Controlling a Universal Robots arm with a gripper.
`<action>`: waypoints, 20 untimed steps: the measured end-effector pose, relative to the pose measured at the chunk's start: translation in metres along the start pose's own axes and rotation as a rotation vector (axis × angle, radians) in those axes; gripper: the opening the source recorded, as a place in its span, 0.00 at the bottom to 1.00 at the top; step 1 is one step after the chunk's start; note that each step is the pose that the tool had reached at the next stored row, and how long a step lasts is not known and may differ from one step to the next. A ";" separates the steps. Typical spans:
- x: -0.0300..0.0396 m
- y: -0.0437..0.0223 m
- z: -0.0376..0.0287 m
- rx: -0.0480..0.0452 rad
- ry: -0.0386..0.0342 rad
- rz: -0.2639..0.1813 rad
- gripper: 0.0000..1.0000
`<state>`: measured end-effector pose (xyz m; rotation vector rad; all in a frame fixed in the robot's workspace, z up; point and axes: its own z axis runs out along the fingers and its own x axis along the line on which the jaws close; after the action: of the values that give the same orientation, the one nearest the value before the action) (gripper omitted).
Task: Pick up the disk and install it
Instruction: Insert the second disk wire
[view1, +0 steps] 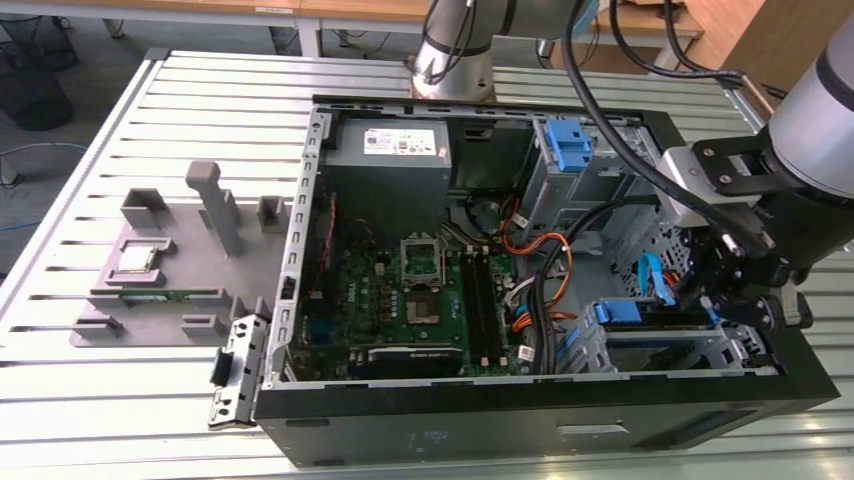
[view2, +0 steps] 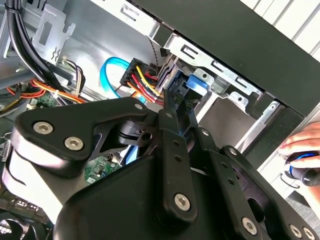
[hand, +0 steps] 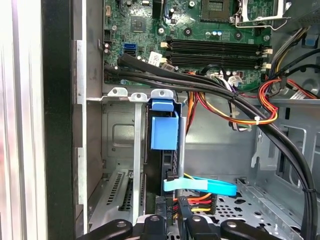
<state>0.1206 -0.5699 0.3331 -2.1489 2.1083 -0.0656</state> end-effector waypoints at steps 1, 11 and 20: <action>0.0001 0.0001 0.0007 0.0000 0.0001 0.000 0.22; 0.0003 0.0005 0.0040 0.0000 0.0004 0.000 0.22; 0.0005 0.0009 0.0072 0.0000 0.0003 0.000 0.22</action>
<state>0.1206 -0.5700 0.3258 -2.1491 2.1084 -0.0659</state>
